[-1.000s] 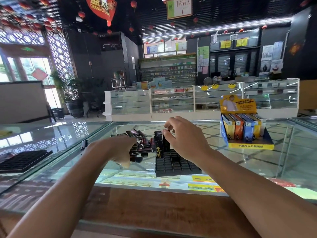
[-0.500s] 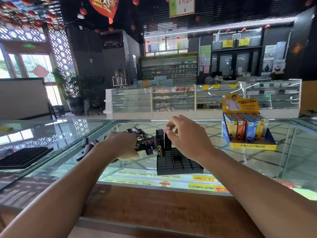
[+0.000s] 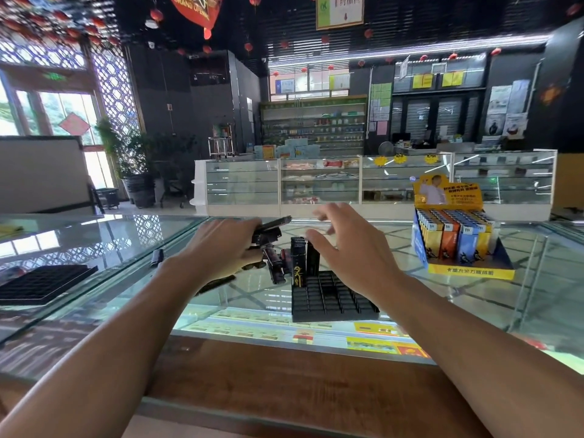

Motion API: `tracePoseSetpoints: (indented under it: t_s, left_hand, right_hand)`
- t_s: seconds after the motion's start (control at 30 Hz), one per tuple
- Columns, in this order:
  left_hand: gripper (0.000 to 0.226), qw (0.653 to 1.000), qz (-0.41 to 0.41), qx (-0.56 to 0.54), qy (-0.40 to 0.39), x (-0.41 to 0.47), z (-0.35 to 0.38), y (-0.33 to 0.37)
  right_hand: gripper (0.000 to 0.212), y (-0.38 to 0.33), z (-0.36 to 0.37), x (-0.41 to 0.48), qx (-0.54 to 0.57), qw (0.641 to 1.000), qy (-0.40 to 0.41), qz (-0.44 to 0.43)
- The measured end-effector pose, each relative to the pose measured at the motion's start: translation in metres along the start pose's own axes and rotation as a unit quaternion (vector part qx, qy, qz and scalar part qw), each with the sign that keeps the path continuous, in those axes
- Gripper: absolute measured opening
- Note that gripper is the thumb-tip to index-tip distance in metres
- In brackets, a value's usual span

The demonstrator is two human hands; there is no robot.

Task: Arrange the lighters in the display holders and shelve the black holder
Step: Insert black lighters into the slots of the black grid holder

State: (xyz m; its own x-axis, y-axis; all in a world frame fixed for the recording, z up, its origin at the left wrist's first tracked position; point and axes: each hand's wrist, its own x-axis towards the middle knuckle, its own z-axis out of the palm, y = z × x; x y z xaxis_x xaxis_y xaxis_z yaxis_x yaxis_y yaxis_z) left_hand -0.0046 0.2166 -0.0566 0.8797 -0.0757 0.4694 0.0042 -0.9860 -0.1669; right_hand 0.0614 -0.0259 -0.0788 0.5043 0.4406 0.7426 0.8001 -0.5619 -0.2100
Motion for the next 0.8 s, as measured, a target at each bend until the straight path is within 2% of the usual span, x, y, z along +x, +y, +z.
tracePoseSetpoints:
  t_s: [0.1,0.27,0.37,0.5,0.6,0.7,0.8]
  left_hand:
    - [0.041,0.998,0.036,0.025,0.05,0.005,-0.013,0.013]
    - [0.042,0.987,0.106,0.057,0.103,0.032,-0.019,0.03]
    - [0.042,0.983,0.136,0.033,0.118,0.046,-0.008,0.03]
    - [0.051,0.981,0.128,-0.054,0.134,0.049,0.011,0.025]
    - [0.05,0.983,0.115,-0.065,0.128,0.041,0.013,0.017]
    - [0.038,0.98,0.048,-0.16,0.111,0.031,0.021,0.005]
    - [0.014,0.934,-0.01,-0.341,0.11,0.028,0.037,0.006]
  right_hand:
    - [0.05,-0.001,-0.005,0.003,0.038,0.996,0.04,-0.067]
    - [0.029,0.002,-0.006,0.009,0.034,0.98,0.122,-0.153]
    - [0.024,0.011,-0.007,0.014,0.015,0.978,0.143,-0.15]
    - [0.022,0.017,-0.009,0.016,0.063,0.984,0.134,-0.101]
    - [0.016,0.012,-0.01,0.015,0.163,0.977,0.13,-0.046]
    - [0.01,0.01,-0.011,0.015,0.333,0.934,0.101,0.085]
    - [0.018,0.019,-0.008,0.015,0.44,0.874,0.037,0.202]
